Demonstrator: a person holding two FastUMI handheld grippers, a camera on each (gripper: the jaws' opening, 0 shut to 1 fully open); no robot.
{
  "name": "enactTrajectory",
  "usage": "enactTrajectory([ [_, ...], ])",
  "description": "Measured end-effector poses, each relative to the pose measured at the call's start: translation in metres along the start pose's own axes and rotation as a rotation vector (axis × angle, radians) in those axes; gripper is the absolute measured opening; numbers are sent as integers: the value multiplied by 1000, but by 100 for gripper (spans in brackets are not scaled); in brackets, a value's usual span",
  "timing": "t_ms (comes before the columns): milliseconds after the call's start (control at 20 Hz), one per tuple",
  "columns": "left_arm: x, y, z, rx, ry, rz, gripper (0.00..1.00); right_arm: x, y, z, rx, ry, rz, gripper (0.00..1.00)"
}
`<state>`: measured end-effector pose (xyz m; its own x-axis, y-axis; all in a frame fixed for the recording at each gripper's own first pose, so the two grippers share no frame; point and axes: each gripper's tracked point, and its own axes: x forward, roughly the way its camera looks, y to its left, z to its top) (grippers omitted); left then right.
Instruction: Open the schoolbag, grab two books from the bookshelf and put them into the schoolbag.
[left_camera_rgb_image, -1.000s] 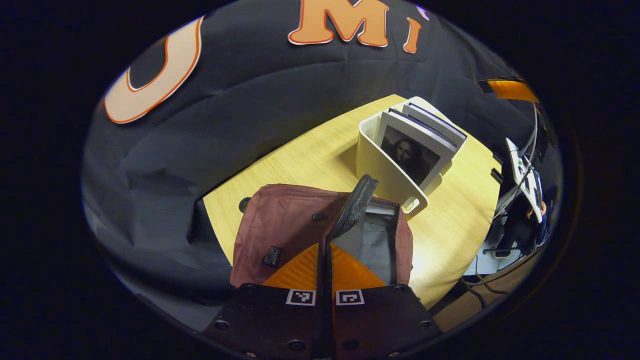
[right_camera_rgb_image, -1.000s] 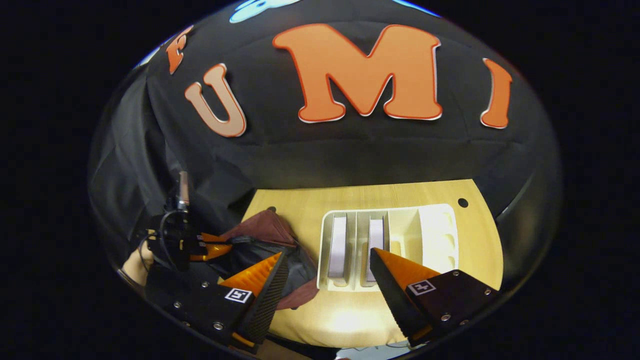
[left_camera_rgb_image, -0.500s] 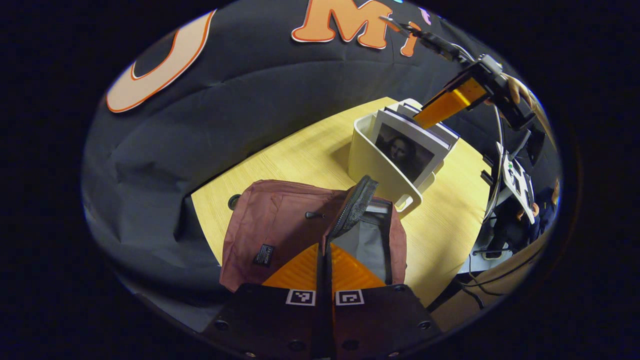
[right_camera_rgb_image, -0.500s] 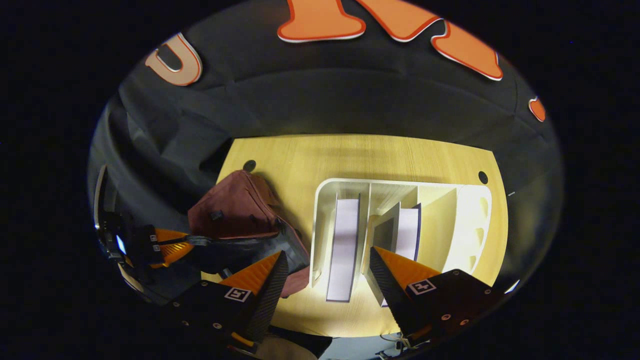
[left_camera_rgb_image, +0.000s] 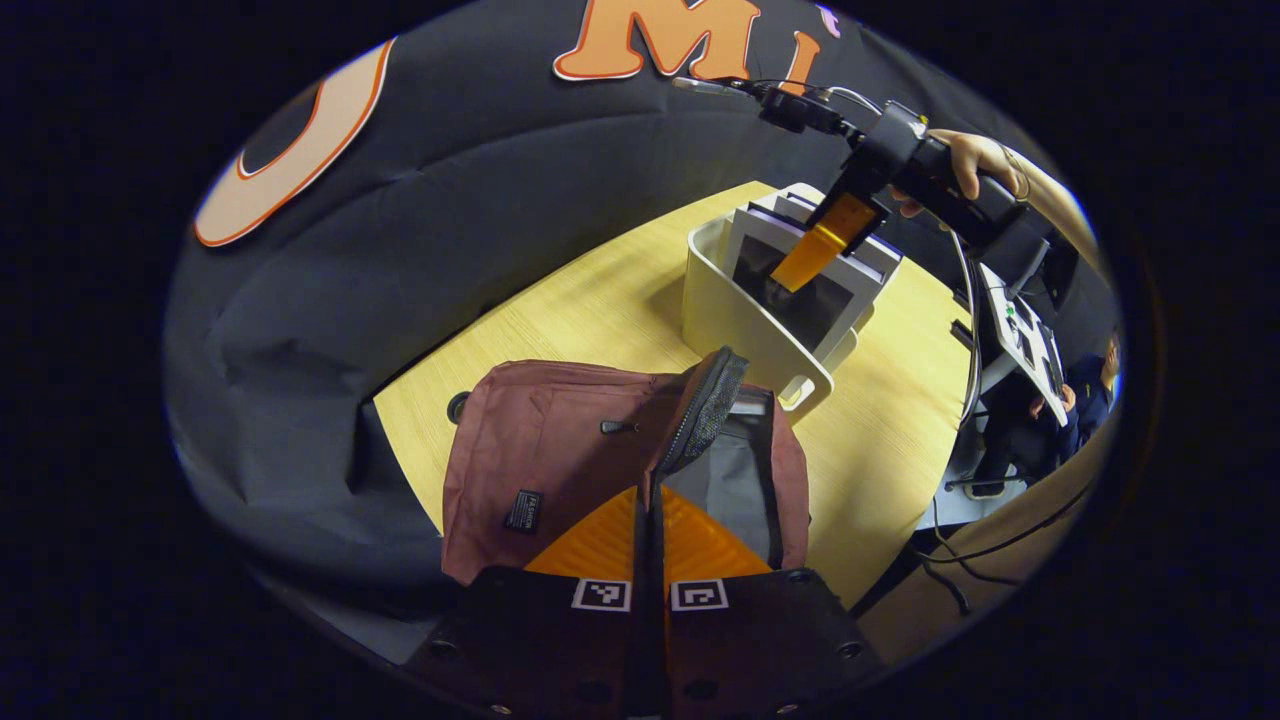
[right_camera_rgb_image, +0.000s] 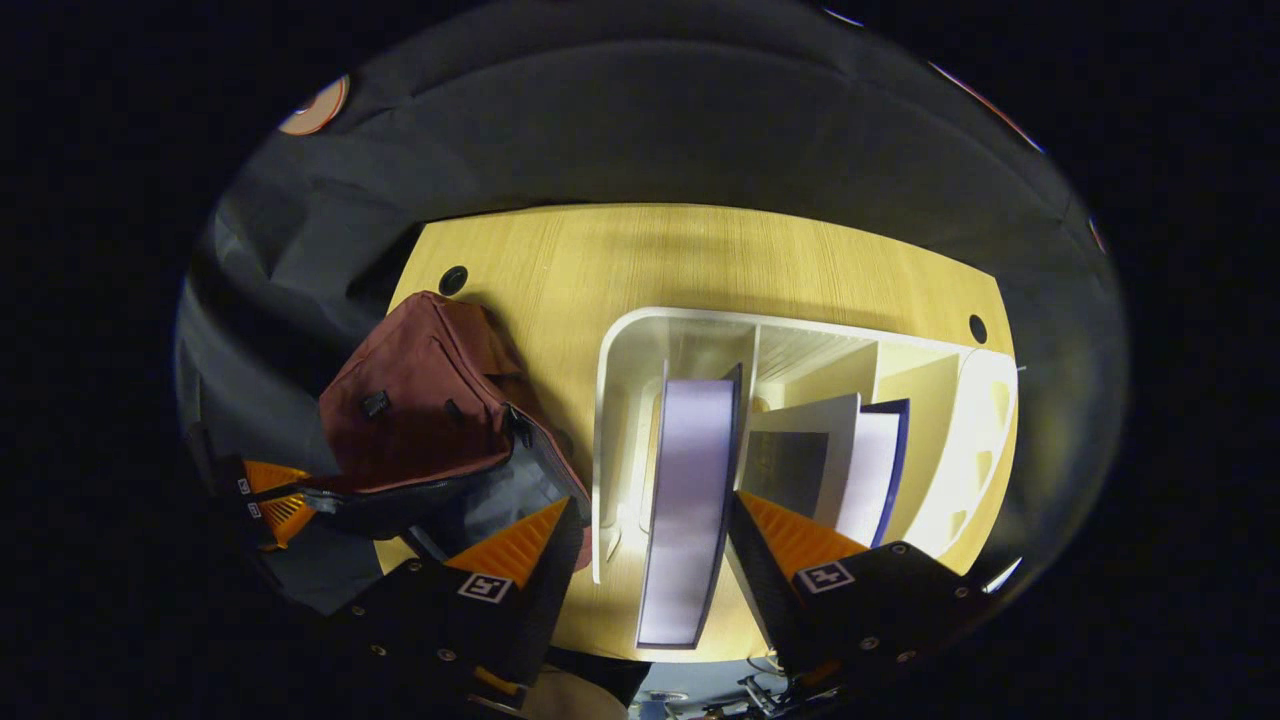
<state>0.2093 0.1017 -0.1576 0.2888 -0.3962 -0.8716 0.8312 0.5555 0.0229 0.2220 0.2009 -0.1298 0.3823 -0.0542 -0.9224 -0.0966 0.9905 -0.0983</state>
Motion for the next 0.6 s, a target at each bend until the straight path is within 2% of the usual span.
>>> enactTrajectory([
  [50, -1, 0, 0, -4, -1, 1, 1, 3, -2, 1, 1, 6, -9, 72],
  [100, 0, 0, -2, -9, -1, 0, 1, 5, -5, 0, 3, 9, -24, 67],
  [150, -1, -2, -4, -13, 2, -6, 0, 5, -9, 0, 8, 15, -35, 51],
  [200, -2, -3, -4, -14, 5, -8, 0, 16, -9, -2, 18, 15, -33, 49],
  [250, -2, -2, -5, -14, 5, -6, 0, 9, -10, 1, 25, 6, -36, 39],
  [300, -1, -1, -5, -16, 3, -3, 1, 8, -11, 1, 30, 4, -37, 46],
  [350, 0, -1, -5, -17, 1, -3, 1, 7, -12, 1, 46, 1, -43, 27],
  [400, 0, -2, -5, -17, 0, -6, 0, 6, -12, 1, 57, 1, -43, 43],
  [450, 0, -2, -5, -17, 0, -9, 1, 5, -13, 2, 58, -2, -44, 33],
  [600, 4, -3, -7, -18, -1, -11, 0, -4, -11, 3, 75, -13, -32, 32],
])
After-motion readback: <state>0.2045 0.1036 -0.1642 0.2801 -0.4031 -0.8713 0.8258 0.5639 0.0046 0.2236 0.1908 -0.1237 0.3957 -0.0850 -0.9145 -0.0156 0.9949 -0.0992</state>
